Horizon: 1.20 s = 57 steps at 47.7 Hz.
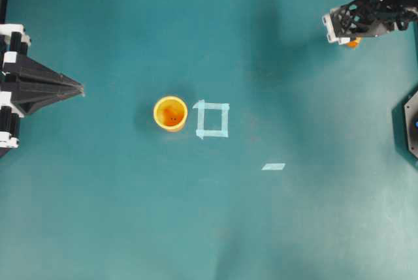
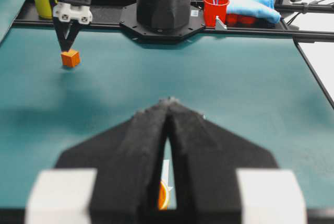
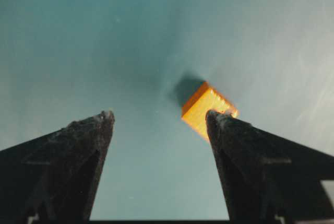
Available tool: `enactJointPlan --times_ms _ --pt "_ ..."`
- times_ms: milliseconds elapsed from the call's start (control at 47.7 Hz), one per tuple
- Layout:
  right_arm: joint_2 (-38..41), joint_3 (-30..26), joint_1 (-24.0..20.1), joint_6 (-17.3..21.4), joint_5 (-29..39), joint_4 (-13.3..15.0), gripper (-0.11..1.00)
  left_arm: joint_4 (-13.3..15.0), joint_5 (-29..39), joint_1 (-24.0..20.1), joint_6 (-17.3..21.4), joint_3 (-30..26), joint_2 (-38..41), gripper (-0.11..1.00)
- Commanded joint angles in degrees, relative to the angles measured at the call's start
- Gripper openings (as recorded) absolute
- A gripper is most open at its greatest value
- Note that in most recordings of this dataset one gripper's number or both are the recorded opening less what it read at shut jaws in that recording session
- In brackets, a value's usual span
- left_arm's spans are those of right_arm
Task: Move the block toward the cup with right arm.
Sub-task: 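Lower the right gripper over the orange cube and close on it, then lift the orange cube with the right gripper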
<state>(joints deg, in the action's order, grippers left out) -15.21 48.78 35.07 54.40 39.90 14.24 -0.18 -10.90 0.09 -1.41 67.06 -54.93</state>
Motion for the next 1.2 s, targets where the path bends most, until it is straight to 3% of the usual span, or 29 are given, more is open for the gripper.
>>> enactJointPlan --times_ms 0,168,294,986,1175 --pt "-0.4 0.4 0.2 5.8 0.2 0.2 0.67 -0.1 -0.2 -0.4 0.0 -1.4 0.4 0.03" --pt "0.4 2.4 0.2 16.7 0.0 0.5 0.65 -0.1 -0.2 -0.9 0.0 -1.4 0.4 0.03" --pt "0.4 3.5 0.2 21.1 -0.6 1.8 0.65 -0.1 -0.3 -1.0 0.1 -1.4 0.4 0.03" --pt "6.6 2.8 0.3 30.5 -4.7 2.9 0.64 -0.1 -0.2 -1.3 0.2 -1.4 0.4 0.03" --pt "6.6 3.1 0.3 33.8 -4.5 3.3 0.53 -0.1 -0.2 -1.2 0.2 -1.4 0.4 0.03"
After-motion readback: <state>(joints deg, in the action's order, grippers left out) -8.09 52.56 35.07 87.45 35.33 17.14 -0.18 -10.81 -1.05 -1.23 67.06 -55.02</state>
